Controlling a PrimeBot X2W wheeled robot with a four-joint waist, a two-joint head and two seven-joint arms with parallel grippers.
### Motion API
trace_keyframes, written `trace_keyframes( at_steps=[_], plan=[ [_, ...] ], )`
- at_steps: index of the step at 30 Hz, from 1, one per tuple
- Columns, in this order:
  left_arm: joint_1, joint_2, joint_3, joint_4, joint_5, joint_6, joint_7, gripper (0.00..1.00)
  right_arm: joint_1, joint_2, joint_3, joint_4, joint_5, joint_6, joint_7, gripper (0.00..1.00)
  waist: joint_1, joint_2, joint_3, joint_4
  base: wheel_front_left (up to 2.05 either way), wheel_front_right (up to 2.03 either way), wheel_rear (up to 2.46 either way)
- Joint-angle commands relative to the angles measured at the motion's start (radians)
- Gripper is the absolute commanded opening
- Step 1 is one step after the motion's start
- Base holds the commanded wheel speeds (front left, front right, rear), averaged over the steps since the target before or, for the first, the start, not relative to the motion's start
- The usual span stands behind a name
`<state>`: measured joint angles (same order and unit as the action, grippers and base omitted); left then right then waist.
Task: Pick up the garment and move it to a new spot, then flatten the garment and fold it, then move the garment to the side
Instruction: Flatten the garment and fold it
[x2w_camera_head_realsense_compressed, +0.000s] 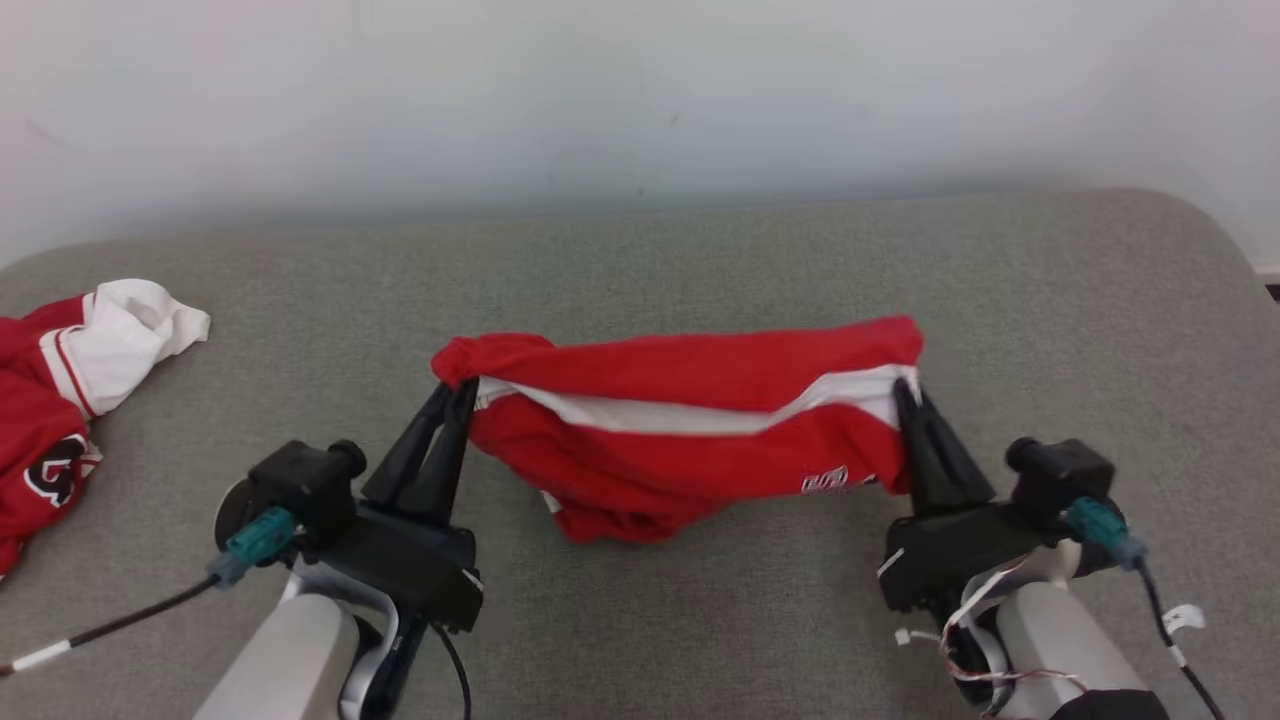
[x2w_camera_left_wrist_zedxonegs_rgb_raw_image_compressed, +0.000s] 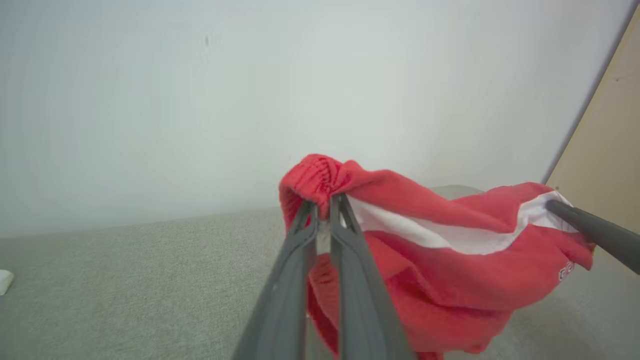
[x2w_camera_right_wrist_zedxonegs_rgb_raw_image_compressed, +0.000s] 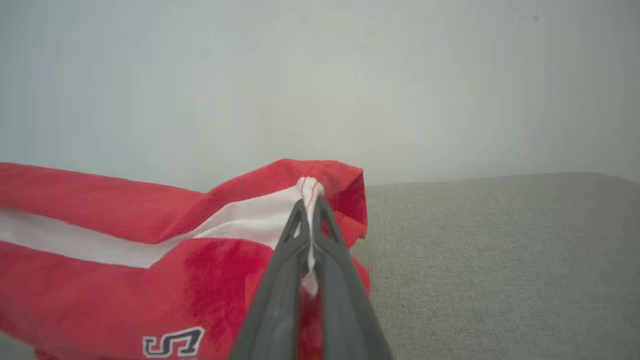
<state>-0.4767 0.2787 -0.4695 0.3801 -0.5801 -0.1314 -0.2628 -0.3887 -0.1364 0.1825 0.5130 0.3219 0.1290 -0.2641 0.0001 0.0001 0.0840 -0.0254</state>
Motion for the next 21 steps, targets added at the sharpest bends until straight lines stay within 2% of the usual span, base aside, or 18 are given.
trace_keyframes(
  at_steps=[1, 9, 16, 17, 18, 19, 21],
  plan=[
    [0.027, -0.011, -0.008, 0.007, 0.018, 0.002, -0.003, 0.0, 0.009, 0.003, 0.015, 0.017, -0.019, 0.004, 0.0, 0.0, -0.0001, -0.0001, 0.013, -0.012, 0.0, 0.0, 0.0],
    [0.18, -0.065, -0.006, 0.091, 0.043, 0.002, -0.003, 0.0, 0.1, 0.012, 0.043, 0.114, -0.04, 0.004, 0.0, 0.0, -0.0001, -0.0001, 0.032, -0.013, 0.0, 0.0, 0.0],
    [0.266, -0.087, 0.005, 0.09, 0.054, 0.002, -0.003, 0.0, 0.173, 0.018, 0.023, 0.099, -0.033, 0.004, 0.0, 0.0, -0.0001, -0.0001, 0.016, -0.003, 0.0, 0.0, 0.0],
    [0.275, -0.087, 0.009, 0.092, 0.056, 0.002, -0.003, 0.0, 0.182, 0.02, 0.019, 0.092, -0.033, 0.004, 0.0, 0.33, -0.0001, -0.0001, 0.01, -0.002, 0.0, 0.0, 0.0],
    [0.282, -0.086, 0.014, 0.09, 0.058, 0.002, -0.003, 0.4, 0.192, 0.022, 0.017, 0.086, -0.034, 0.004, 0.0, 0.95, -0.0001, -0.0001, 0.002, -0.001, 0.0, 0.0, 0.0],
    [0.29, -0.085, 0.021, 0.087, 0.059, 0.002, -0.003, 1.0, 0.202, 0.023, 0.015, 0.078, -0.034, 0.004, 0.0, 1.0, -0.0001, -0.0001, -0.005, 0.0, 0.0, 0.0, 0.0],
    [0.304, -0.083, 0.028, 0.083, 0.062, 0.002, -0.003, 1.0, 0.218, 0.021, 0.014, 0.062, -0.031, 0.004, 0.0, 1.0, -0.0001, -0.0001, -0.017, 0.0, 0.0, 0.0, 0.0]
  ],
)
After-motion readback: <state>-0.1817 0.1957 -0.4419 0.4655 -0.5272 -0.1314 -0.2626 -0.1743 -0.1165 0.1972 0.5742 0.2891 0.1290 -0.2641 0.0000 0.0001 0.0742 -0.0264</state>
